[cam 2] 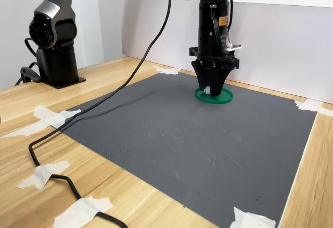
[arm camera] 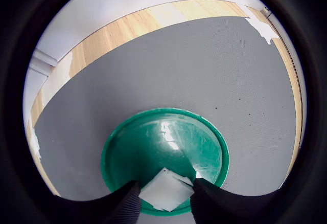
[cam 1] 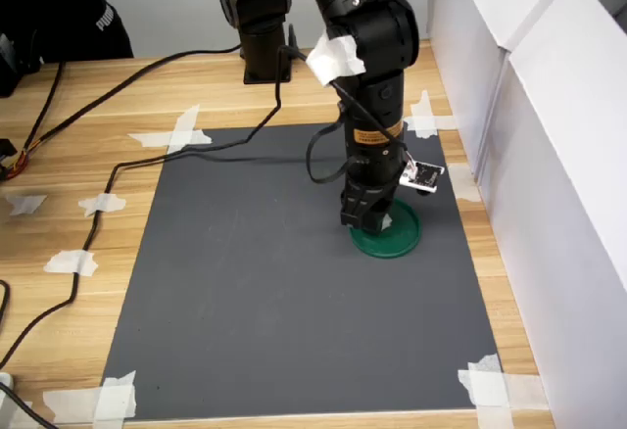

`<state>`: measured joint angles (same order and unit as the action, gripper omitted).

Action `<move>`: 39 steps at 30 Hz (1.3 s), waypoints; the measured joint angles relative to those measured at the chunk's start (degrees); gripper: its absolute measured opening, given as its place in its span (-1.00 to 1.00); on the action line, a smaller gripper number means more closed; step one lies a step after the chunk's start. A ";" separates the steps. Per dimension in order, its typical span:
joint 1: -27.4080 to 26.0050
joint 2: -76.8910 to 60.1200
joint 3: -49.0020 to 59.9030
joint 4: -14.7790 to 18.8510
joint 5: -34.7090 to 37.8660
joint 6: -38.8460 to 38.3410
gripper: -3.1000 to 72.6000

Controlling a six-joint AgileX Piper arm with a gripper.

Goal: Grasp a white terminal and put it on the green lid.

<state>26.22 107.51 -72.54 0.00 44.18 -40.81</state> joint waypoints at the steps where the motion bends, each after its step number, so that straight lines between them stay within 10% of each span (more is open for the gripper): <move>1: 0.00 -0.06 0.00 0.00 0.00 0.00 0.34; 14: -0.27 -10.72 3.28 0.00 -1.84 5.71 0.57; 26: -9.92 -33.99 18.30 6.82 -11.66 8.82 -0.81; 39: -17.68 -61.32 32.95 8.35 -20.99 22.46 -0.96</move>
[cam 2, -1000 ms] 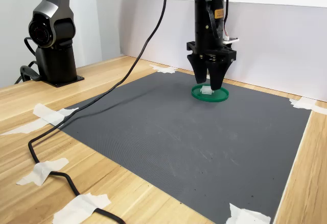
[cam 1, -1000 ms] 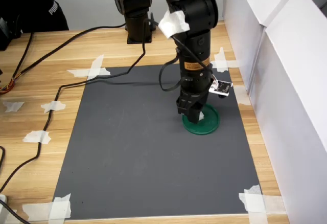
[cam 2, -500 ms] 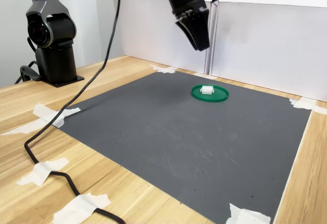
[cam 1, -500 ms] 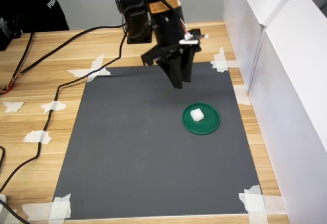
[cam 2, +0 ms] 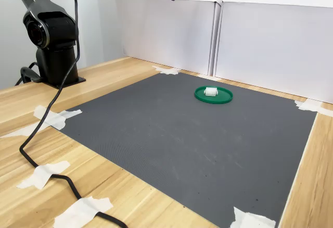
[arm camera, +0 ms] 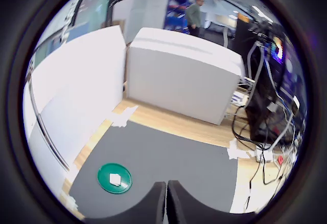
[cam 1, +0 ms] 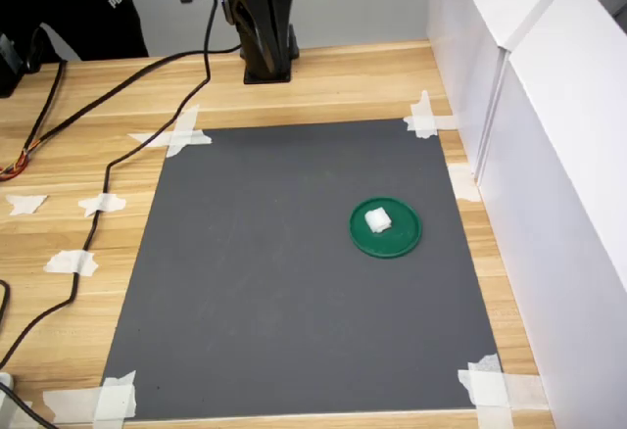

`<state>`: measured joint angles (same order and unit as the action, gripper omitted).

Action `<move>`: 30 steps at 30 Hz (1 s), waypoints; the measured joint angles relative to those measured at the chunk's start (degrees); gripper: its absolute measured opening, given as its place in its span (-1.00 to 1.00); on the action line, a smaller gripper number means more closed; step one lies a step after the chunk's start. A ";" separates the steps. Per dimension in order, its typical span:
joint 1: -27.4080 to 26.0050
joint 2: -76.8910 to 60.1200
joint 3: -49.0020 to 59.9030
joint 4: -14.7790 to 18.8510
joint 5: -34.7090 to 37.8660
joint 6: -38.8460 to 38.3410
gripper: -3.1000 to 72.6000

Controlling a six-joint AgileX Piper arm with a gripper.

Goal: Grasp a white terminal and put it on the green lid.

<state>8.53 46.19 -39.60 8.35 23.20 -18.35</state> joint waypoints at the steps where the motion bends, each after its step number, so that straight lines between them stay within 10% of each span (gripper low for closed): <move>1: -0.25 -2.42 1.84 -0.14 -0.67 1.93 -0.96; 30: -10.83 -41.48 28.65 -1.09 6.77 8.94 -0.96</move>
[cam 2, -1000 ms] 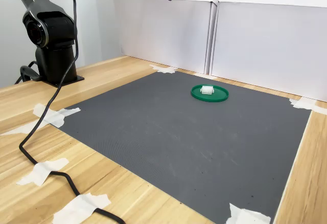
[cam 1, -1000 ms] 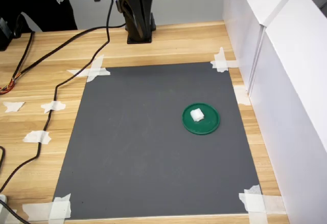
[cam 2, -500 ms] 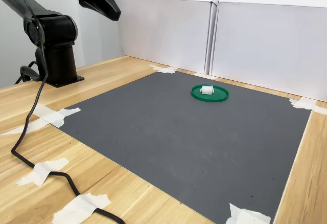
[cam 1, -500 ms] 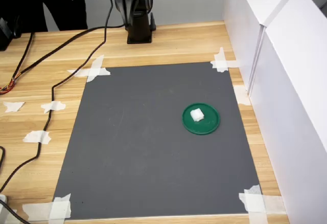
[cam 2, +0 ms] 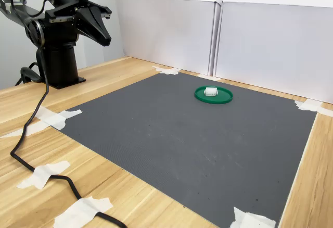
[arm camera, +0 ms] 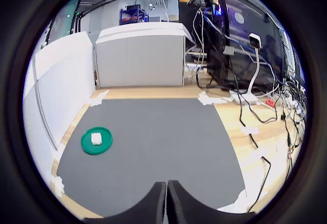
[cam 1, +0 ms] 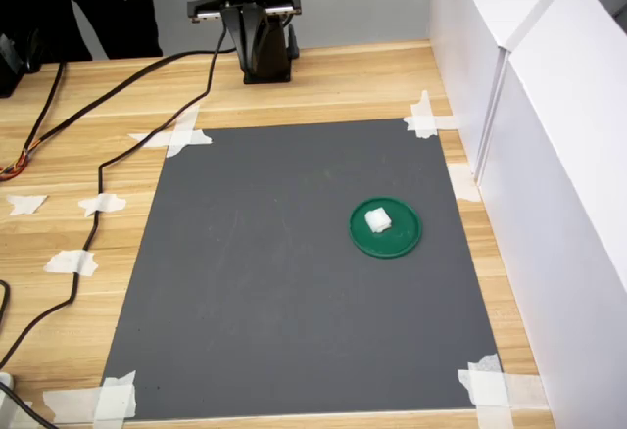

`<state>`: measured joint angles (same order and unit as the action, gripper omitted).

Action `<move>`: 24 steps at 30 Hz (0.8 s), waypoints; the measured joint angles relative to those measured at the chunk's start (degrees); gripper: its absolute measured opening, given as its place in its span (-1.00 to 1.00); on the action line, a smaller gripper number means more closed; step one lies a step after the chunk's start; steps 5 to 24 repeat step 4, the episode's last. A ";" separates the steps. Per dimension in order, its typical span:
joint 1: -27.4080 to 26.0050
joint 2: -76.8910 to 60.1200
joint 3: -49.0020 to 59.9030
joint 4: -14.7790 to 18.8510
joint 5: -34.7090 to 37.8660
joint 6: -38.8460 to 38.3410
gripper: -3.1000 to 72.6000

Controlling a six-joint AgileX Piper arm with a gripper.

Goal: Grasp a white terminal and put it on the green lid.

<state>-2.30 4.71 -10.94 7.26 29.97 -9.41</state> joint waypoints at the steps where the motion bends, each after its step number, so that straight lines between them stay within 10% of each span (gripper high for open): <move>1: 0.00 -1.21 0.00 0.00 0.00 0.04 -0.96; 24: 0.00 -3.99 0.00 0.00 -0.05 0.06 -0.96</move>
